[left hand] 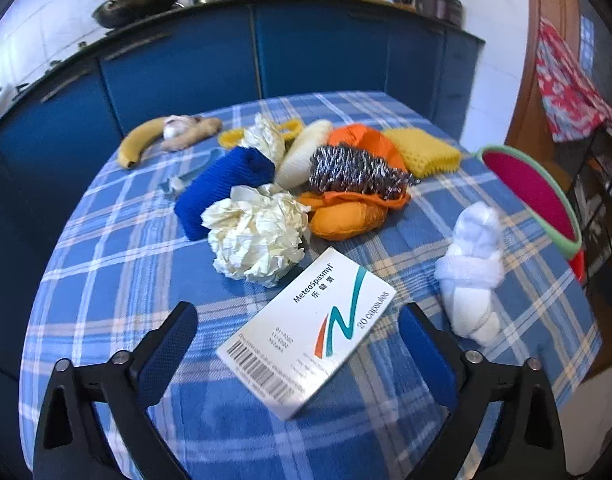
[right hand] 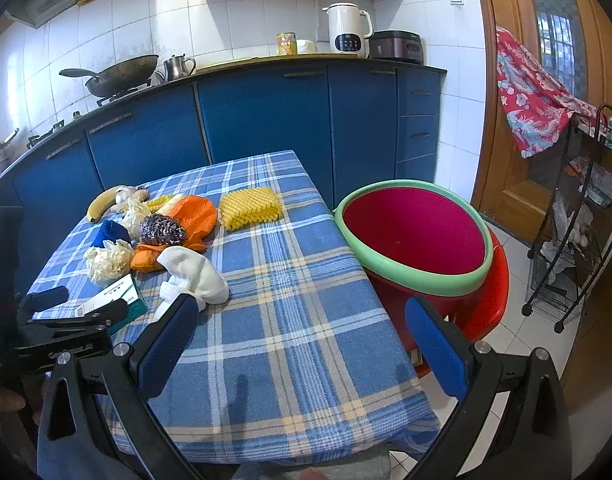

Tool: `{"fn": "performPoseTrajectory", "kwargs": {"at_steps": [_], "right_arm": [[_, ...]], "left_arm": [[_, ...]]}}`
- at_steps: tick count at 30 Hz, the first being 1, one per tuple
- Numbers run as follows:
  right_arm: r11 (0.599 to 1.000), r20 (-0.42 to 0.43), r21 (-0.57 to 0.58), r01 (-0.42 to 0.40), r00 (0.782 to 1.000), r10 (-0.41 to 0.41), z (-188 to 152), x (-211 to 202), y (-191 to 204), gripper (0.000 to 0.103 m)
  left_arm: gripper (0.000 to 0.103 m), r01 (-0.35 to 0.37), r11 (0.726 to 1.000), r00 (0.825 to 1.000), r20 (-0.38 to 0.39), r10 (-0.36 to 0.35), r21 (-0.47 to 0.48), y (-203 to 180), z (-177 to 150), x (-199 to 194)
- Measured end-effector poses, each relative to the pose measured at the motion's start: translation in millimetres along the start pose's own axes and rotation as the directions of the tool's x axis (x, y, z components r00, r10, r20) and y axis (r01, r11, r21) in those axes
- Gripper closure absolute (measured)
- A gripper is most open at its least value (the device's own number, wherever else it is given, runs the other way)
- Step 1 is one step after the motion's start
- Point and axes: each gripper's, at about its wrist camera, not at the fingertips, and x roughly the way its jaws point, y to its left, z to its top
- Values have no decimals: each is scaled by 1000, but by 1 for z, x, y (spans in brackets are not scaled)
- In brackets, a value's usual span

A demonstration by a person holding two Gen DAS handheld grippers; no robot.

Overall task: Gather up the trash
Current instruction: 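Move both tools toward the white medicine box and white sock, then grasp the white medicine box with the left tool while the right tool grasps the white sock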

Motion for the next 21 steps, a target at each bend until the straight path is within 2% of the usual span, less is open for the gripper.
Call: {"fn": "performPoseTrajectory", "kwargs": {"at_steps": [5, 8, 10, 16, 21], "right_arm": [[1000, -15, 8, -1, 1000, 1, -1, 5, -2, 1], [1000, -23, 9, -5, 1000, 5, -2, 7, -2, 1], [1000, -28, 8, -7, 1000, 8, -2, 8, -1, 1], [1000, -39, 0, -18, 999, 18, -3, 12, 2, 1], [999, -45, -16, -37, 998, 36, -1, 14, 9, 1]], "left_arm": [[10, 16, 1000, 999, -31, -16, 23, 2, 0, 11], [21, 58, 998, 997, -43, -57, 14, 4, 1, 16], [27, 84, 997, 996, -36, -83, 4, 4, -1, 15], [43, 103, 995, 995, -12, -103, 0, 2, -7, 5], [48, 137, 989, 990, 20, -136, -47, 8, -13, -11]]}}
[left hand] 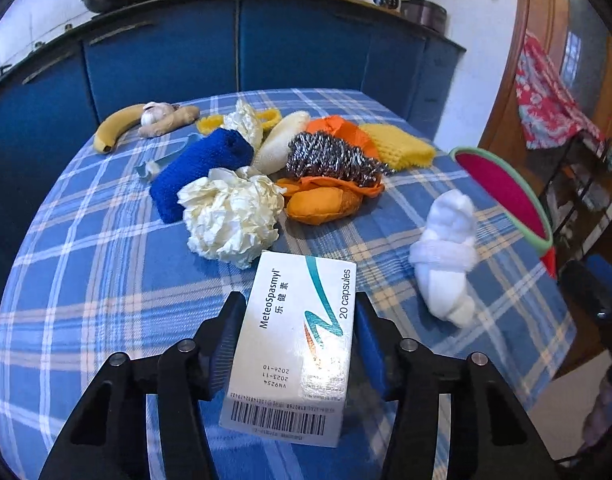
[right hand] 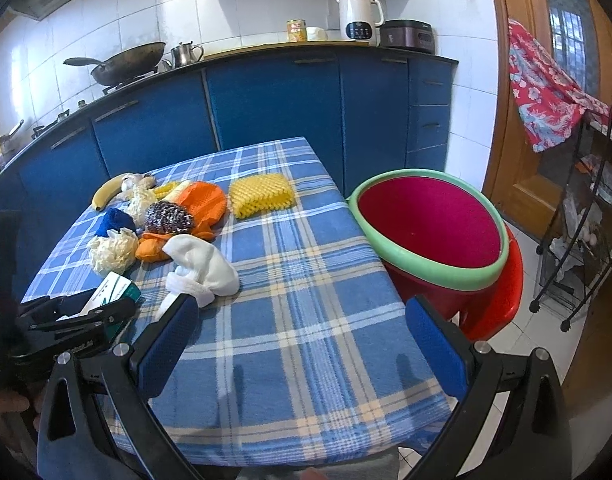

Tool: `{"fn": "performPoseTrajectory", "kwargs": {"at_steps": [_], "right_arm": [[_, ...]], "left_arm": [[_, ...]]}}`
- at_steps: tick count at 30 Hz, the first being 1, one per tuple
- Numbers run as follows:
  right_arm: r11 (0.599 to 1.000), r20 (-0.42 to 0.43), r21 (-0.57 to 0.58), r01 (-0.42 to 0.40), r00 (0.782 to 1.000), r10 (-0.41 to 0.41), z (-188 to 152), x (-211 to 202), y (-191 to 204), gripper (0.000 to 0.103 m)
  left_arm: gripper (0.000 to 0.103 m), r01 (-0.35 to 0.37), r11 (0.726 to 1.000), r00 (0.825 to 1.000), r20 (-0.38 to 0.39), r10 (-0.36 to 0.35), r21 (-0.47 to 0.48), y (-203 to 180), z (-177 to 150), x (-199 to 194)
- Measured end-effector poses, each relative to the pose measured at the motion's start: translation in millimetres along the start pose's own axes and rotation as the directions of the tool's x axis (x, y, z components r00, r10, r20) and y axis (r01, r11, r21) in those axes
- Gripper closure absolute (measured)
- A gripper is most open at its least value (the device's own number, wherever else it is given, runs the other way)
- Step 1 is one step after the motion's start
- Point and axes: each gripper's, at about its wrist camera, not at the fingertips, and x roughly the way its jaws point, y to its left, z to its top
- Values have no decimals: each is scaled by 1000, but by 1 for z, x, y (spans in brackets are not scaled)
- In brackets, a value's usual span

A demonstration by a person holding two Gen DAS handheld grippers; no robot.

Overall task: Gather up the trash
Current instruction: 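Grasp the white medicine box with the left tool while the right tool grasps the white sock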

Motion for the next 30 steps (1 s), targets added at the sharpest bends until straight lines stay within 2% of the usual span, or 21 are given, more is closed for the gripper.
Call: {"fn": "performPoseTrajectory", "kwargs": {"at_steps": [8, 17, 22, 26, 30], "right_arm": [[997, 0, -55, -55, 998, 55, 12, 7, 25, 1], [991, -61, -91, -96, 994, 91, 21, 39, 55, 1], [991, -119, -98, -96, 989, 84, 21, 59, 67, 1], [991, -158, -102, -90, 985, 73, 19, 72, 75, 9], [994, -187, -98, -48, 982, 29, 16, 83, 80, 13]], "left_arm": [[48, -14, 999, 996, 88, 18, -40, 8, 12, -29], [48, -58, 993, 993, 101, 68, -98, 33, 30, -29], [48, -44, 991, 993, 106, 58, -129, 49, 40, -24], [48, -12, 992, 993, 119, 27, -128, 56, 47, -18], [48, 22, 994, 990, 140, -8, -104, 60, 53, -13]]}}
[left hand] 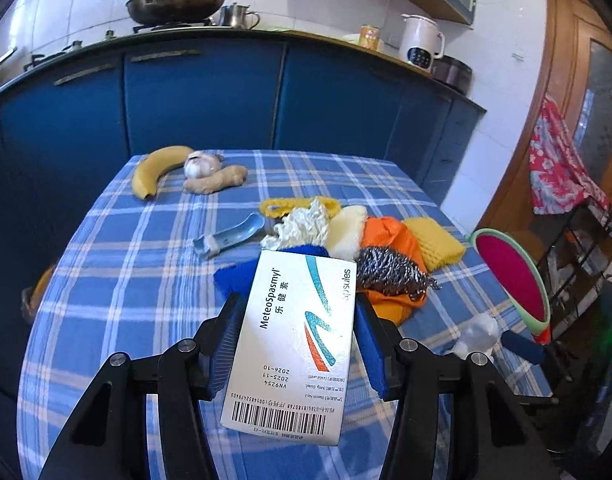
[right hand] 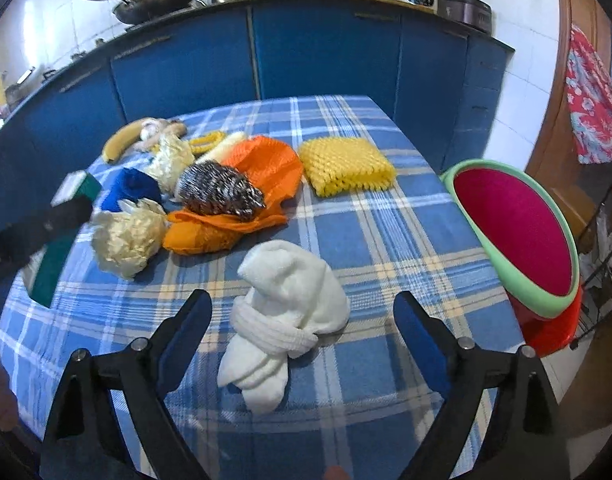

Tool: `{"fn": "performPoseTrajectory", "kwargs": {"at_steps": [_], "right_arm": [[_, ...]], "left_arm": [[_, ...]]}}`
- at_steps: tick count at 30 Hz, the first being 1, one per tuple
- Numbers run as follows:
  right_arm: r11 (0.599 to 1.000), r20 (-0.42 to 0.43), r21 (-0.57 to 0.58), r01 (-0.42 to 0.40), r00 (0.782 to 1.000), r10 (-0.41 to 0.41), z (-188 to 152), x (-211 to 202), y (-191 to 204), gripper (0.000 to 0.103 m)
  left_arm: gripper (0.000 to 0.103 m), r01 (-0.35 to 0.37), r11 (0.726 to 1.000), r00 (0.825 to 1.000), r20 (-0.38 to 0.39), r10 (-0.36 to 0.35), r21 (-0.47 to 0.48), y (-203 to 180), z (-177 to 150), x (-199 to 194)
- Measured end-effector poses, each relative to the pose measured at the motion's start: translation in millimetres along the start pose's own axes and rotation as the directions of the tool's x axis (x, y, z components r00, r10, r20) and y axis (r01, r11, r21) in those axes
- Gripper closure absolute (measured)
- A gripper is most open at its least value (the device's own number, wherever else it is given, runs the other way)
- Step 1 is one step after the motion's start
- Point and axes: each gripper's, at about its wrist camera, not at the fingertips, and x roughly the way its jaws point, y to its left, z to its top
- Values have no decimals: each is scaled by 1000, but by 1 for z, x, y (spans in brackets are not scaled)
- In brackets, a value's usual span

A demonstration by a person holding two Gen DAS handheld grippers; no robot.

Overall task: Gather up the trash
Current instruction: 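Grasp the white medicine box with the left tool while the right tool grasps the white sock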

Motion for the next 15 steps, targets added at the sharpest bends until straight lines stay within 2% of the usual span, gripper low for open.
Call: {"fn": "performPoseTrajectory", "kwargs": {"at_steps": [4, 6, 9, 11, 15], "right_arm": [[999, -53, 19, 26, 998, -25, 0, 13, 5, 23], [999, -64, 16, 46, 997, -45, -1, 16, 7, 25], [997, -77, 23, 73, 995, -71, -1, 20, 9, 31], [996, -68, 19, 85, 994, -84, -1, 20, 12, 43], [995, -63, 7, 103, 993, -103, -1, 19, 16, 48]], "left_arm": [[48, 12, 1000, 1000, 13, -13, 18, 8, 4, 7], [48, 21, 1000, 1000, 13, -21, 20, 11, 4, 11], [48, 38, 999, 999, 6, -38, 9, 17, 5, 17], [48, 47, 999, 999, 2, -47, 5, 19, 5, 20], [48, 57, 998, 998, 3, -57, 16, 18, 5, 21]]}}
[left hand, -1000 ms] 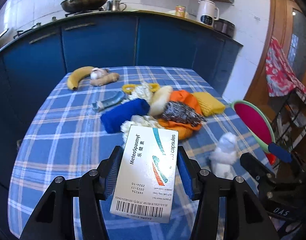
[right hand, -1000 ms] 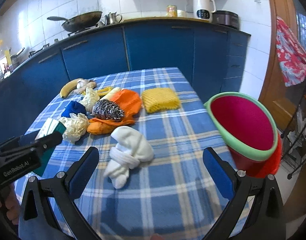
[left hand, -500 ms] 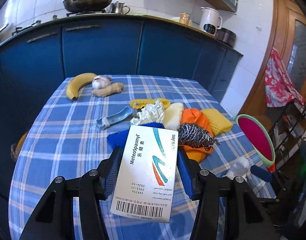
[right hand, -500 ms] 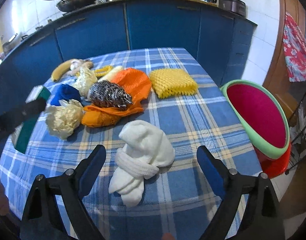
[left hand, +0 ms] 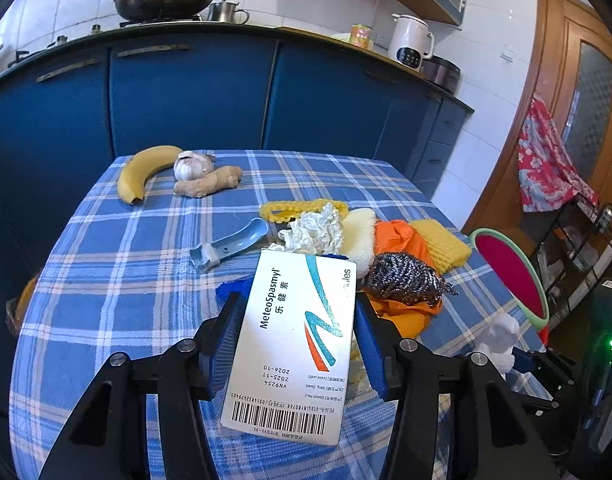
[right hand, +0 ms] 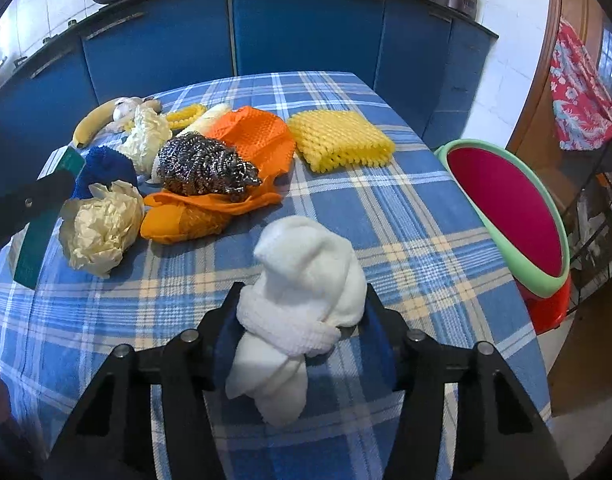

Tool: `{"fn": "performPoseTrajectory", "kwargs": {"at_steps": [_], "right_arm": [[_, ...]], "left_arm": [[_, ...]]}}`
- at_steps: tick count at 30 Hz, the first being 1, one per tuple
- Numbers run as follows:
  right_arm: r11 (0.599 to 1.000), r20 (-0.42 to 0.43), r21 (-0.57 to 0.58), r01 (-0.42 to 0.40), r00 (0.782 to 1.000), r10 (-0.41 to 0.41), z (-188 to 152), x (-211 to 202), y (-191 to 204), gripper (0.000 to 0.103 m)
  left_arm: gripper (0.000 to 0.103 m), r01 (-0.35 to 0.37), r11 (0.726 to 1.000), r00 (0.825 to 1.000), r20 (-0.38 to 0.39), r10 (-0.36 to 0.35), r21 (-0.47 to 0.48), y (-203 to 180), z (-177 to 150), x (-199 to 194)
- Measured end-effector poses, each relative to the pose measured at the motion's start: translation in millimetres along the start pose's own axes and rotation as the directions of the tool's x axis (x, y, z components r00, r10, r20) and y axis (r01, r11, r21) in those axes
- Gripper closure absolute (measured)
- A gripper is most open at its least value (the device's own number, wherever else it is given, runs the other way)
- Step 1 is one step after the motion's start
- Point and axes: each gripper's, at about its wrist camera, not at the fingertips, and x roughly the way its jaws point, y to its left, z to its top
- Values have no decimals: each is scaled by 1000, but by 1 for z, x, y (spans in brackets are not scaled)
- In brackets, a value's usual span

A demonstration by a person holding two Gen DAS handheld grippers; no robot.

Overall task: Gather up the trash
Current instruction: 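Carry box and sock over the red bucket and open both tools to drop them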

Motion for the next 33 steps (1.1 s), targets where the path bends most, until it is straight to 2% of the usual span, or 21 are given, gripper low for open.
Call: {"fn": "performPoseTrajectory", "kwargs": {"at_steps": [2, 7, 18, 26, 33], "right_arm": [[1000, 4, -4, 2, 1000, -2, 0, -2, 0, 56], [1000, 60, -4, -7, 998, 8, 5, -18, -8, 63], [999, 171, 6, -44, 984, 42, 28, -58, -49, 64], [997, 172, 63, -53, 984, 42, 47, -70, -108, 64], [992, 145, 125, -25, 989, 6, 53, -65, -168, 64]], "left_arm": [[48, 1, 1000, 1000, 4, -1, 2, -2, 0, -3], [48, -8, 1000, 1000, 19, 8, 2, -9, 2, -14], [48, 5, 999, 1000, 28, -6, 34, -46, 16, -34], [48, 76, 994, 997, -3, -76, 78, -96, 30, -27], [48, 172, 979, 984, -70, -165, 108, -146, 41, 3]]}}
